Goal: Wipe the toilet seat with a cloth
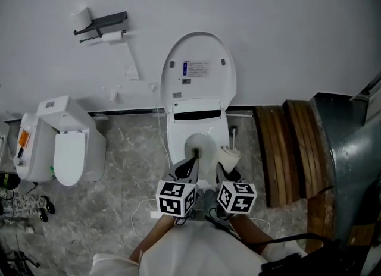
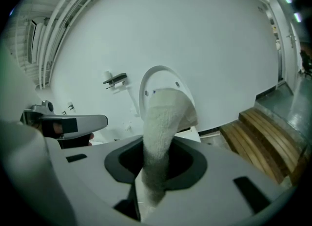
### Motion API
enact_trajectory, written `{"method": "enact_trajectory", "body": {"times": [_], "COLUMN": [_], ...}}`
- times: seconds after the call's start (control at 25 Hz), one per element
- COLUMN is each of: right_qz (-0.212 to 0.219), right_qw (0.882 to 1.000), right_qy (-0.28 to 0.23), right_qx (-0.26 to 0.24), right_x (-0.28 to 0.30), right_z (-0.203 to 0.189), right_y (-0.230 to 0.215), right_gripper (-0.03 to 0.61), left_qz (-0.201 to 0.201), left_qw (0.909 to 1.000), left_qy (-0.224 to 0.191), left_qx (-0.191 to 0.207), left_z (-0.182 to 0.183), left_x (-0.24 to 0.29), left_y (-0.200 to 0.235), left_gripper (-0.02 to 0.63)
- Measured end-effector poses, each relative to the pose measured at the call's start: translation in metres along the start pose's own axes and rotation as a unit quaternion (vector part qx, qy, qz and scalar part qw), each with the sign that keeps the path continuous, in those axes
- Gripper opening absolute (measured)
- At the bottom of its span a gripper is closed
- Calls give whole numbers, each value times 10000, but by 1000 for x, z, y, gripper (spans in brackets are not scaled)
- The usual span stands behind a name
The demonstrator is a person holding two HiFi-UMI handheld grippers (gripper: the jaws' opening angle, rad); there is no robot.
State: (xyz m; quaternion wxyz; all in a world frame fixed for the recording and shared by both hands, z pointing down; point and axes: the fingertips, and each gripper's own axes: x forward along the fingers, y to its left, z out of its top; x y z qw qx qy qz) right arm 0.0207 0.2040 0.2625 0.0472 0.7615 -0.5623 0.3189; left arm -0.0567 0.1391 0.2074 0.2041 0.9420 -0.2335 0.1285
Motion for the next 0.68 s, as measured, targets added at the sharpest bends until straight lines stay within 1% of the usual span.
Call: {"method": "enact_trajectory", "body": {"times": [0.08, 0.24, 0.36, 0.68], "right_qz": [0, -48, 20, 90], "right_qw": [10000, 9999, 9998, 9999], "right_qy": [5, -50, -88, 33], "right_qx": [3, -113, -171, -134], "right_x": [-1, -1, 2, 3], "right_z": [2, 8, 10, 7], "right_y": [-2, -6, -6, -12], "right_gripper": [101, 101, 100, 101], "left_qz": [22, 183, 260, 264], "left_qw": [10000, 9998, 9996, 9996], "left_qy": [-14, 24, -15, 4], "left_qx": [-11, 96, 82, 36], "left_z": [2, 4, 8, 10], "left_x": [0, 4, 6, 13], "left_y": [0, 4, 8, -1], "left_gripper": [11, 11, 11, 11]}}
